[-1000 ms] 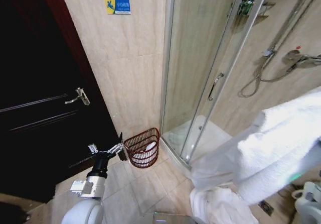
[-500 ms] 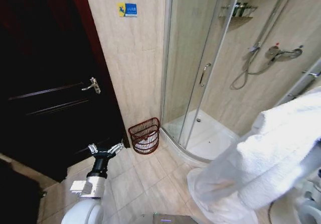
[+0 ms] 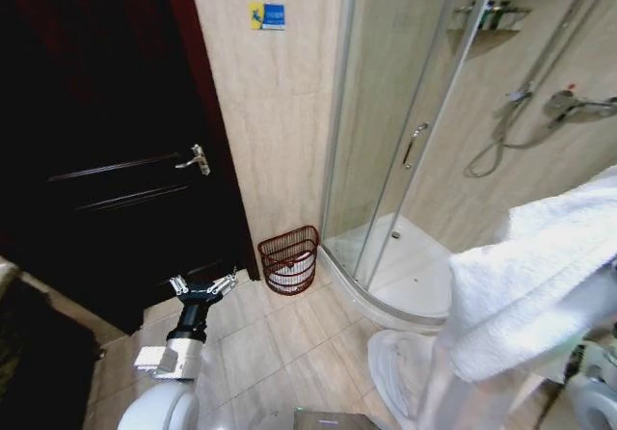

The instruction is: Discard the used towel into the hamper.

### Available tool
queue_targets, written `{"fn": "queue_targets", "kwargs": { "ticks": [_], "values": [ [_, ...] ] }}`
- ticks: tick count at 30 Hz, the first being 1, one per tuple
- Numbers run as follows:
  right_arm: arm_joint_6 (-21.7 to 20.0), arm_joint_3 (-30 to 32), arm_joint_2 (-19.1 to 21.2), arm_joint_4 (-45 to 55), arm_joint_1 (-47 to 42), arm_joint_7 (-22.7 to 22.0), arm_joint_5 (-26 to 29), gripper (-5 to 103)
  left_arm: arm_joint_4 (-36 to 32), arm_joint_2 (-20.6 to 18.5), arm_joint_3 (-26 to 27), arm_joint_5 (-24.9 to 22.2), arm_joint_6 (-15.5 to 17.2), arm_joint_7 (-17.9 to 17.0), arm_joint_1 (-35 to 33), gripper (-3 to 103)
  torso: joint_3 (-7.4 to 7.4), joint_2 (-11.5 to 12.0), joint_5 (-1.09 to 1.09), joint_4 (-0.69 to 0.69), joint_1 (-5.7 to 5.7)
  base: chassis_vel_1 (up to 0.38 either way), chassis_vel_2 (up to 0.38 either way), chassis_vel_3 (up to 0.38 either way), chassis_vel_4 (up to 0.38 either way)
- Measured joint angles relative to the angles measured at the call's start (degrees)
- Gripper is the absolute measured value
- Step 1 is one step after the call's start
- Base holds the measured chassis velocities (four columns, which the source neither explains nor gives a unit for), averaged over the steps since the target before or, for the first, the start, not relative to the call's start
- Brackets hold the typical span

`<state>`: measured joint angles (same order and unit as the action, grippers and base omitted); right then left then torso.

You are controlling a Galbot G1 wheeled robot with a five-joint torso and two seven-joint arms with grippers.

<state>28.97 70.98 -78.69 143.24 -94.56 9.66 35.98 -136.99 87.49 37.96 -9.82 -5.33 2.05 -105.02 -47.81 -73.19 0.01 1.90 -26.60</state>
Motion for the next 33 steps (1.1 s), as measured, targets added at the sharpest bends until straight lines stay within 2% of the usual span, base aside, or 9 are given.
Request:
{"fn": "queue_targets", "kwargs": {
  "ticks": [24, 33],
  "values": [
    [-0.7, 1.9, 1.3, 0.0, 0.8, -2.8, -0.2, 7, 0.0, 0.0, 0.0, 0.0, 0.0, 0.0, 0.0, 100, -0.01, 0.0, -0.03, 0.03, -0.02, 0.119, 0.117, 0.113, 0.115],
    [-3.0, 1.6, 4.9, 0.0, 2.5, -3.4, 0.3, 7, 0.0, 0.0, 0.0, 0.0, 0.0, 0.0, 0.0, 100, 0.0, 0.0, -0.01, -0.01, -0.01, 0.008, 0.021, 0.021, 0.016]
  ]
}}
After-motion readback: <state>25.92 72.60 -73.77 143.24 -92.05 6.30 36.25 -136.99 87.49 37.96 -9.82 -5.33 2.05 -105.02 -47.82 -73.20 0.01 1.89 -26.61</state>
